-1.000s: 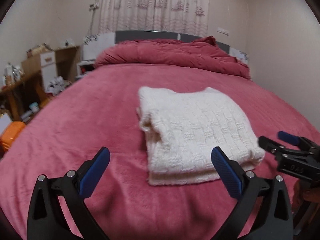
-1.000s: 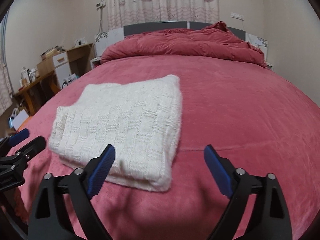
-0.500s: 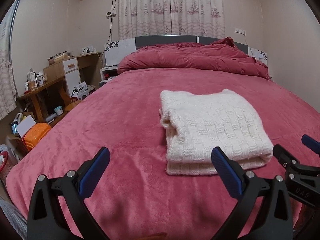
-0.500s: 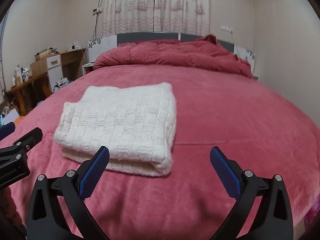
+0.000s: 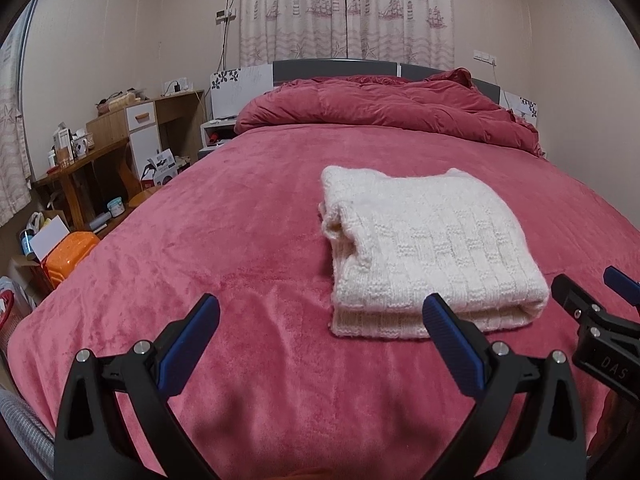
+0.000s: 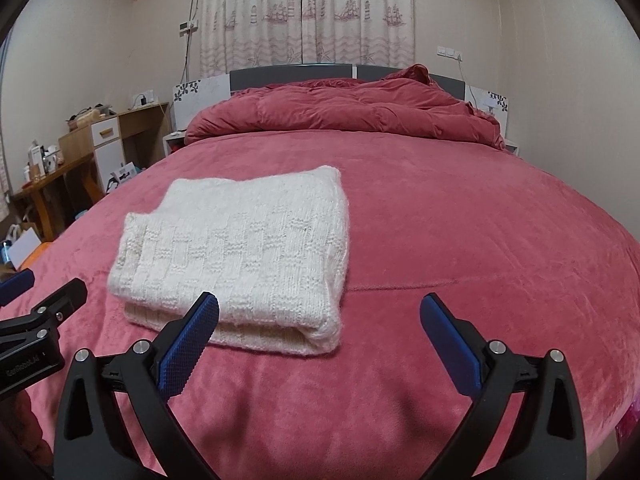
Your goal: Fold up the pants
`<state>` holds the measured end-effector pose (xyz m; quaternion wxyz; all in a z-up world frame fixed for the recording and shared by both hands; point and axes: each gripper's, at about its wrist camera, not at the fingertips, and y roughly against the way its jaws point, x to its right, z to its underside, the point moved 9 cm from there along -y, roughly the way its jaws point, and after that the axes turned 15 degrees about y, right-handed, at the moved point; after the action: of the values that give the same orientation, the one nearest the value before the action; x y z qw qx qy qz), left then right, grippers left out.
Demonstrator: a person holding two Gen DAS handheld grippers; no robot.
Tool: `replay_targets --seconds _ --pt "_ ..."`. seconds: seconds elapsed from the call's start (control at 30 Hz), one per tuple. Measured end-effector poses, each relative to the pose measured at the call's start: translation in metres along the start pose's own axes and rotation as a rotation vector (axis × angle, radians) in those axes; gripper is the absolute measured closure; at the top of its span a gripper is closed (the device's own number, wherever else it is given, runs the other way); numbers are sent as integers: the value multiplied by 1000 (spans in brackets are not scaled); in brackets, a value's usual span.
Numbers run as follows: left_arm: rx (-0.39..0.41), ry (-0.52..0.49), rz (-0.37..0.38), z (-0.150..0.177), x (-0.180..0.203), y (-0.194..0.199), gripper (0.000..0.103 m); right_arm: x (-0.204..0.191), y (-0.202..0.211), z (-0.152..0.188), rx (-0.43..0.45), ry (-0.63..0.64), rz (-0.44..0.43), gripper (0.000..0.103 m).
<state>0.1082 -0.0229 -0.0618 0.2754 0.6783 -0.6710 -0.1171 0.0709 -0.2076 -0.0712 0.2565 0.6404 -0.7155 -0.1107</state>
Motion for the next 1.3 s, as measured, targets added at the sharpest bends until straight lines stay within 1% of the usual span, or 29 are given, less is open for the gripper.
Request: replay_targets --seconds 0.57,1.3 --pt "-17 6 -5 1 -3 -4 2 0 -4 3 -18 -8 -12 3" --pt "-37 2 -11 5 -2 -6 2 -4 -4 4 -21 -3 -21 3"
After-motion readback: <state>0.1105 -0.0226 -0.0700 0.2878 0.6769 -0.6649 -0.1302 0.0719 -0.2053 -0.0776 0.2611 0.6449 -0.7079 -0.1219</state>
